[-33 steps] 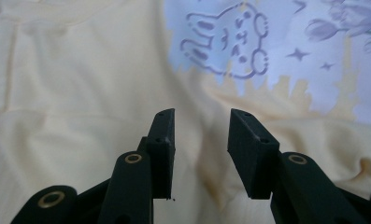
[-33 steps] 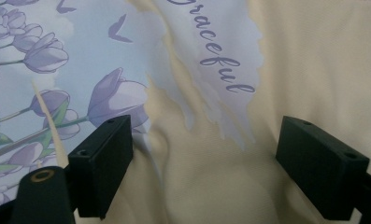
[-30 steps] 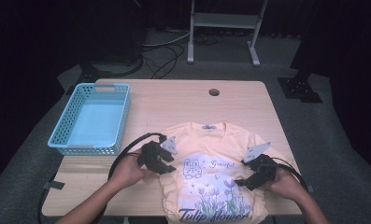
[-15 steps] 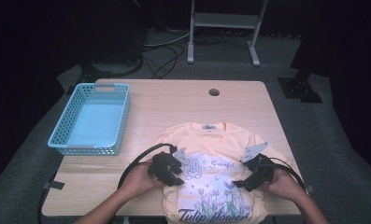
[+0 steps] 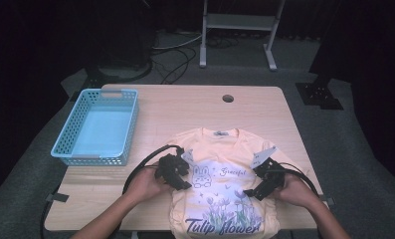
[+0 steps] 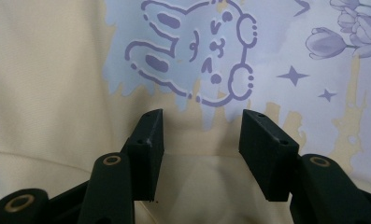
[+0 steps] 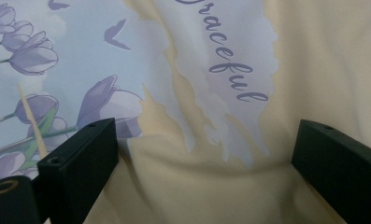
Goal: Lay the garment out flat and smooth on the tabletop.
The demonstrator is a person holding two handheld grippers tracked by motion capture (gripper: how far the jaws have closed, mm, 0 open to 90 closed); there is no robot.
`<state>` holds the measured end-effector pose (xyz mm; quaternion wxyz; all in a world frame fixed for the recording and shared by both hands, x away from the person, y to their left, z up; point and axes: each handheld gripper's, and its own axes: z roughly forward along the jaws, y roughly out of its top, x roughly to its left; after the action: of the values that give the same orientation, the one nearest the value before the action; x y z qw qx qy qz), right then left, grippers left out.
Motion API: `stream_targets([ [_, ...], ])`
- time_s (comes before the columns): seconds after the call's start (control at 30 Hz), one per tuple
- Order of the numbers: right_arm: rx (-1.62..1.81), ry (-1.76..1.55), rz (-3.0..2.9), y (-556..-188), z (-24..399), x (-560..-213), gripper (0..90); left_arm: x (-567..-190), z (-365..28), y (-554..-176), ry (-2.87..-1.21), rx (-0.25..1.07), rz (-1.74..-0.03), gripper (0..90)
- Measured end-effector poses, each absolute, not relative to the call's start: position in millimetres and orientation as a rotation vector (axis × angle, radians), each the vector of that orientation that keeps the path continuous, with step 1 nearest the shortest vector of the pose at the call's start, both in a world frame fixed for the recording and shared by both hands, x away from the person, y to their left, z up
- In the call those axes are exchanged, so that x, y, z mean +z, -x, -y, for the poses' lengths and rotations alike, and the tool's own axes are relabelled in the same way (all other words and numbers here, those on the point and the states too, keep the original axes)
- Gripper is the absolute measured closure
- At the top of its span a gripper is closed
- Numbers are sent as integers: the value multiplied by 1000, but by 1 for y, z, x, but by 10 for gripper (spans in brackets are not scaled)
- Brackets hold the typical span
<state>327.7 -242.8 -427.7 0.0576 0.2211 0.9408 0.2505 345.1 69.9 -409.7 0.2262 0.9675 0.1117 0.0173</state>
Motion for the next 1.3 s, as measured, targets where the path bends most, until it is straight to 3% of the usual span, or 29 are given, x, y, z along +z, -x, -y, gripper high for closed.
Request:
stream_targets([
  [1.0,773,-703,-2833,-388,222,-427,61,-410,-84,-401,-2658,118,-450,405],
  [1.3,800,-769,-2806,-394,223,-427,80,-412,-82,-397,-2665,88,-478,217],
])
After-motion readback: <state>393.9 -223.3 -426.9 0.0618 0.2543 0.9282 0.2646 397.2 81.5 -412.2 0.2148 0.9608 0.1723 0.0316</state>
